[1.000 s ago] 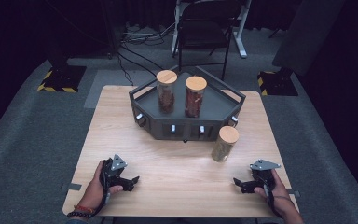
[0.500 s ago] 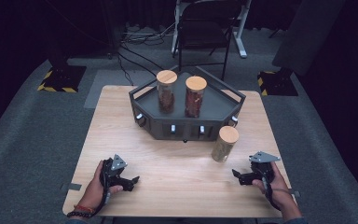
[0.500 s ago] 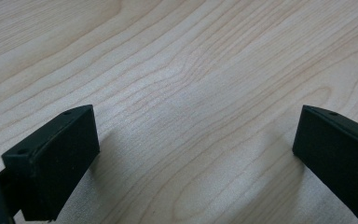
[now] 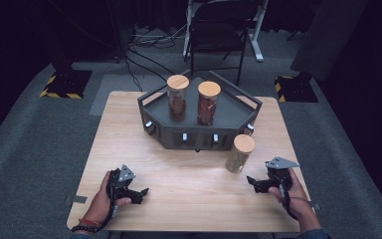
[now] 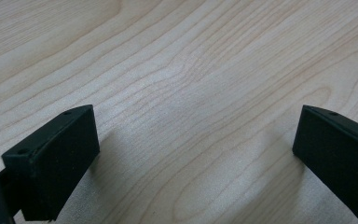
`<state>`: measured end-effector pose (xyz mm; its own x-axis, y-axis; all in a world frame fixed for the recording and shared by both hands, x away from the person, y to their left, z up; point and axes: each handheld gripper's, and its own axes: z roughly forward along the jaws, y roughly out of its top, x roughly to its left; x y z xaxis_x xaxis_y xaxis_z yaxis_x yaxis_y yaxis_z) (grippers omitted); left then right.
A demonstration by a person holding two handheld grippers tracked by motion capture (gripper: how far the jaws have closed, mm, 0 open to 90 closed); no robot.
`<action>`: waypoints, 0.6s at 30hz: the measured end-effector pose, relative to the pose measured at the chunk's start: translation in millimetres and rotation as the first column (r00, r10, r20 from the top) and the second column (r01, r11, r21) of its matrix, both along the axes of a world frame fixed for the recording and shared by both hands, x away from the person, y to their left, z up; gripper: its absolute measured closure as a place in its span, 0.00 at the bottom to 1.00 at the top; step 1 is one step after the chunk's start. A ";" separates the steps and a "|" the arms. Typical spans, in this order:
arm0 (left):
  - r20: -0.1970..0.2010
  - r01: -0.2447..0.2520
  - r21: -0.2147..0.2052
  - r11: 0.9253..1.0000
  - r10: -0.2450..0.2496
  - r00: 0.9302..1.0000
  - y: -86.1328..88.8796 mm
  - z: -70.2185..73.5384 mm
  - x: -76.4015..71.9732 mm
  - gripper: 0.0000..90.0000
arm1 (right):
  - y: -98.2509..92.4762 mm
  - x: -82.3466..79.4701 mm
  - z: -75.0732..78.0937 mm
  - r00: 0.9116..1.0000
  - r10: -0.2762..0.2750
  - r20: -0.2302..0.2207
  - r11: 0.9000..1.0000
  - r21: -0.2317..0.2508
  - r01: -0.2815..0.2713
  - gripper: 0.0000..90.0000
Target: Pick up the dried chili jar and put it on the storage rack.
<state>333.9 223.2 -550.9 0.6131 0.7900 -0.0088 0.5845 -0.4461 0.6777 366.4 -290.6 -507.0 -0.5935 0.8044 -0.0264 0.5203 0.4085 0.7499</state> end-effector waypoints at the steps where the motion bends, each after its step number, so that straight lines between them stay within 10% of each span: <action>1: 0.000 0.000 0.000 1.000 0.000 1.000 0.0 0.0 0.0 0.00 | 0.8 0.3 0.8 1.000 -0.002 -0.001 1.000 0.003 0.002 0.03; 18: 0.000 0.001 0.000 1.000 -0.001 1.000 0.0 0.0 0.0 0.00 | 20.6 7.2 9.9 0.999 0.046 0.002 0.999 0.014 -0.046 0.03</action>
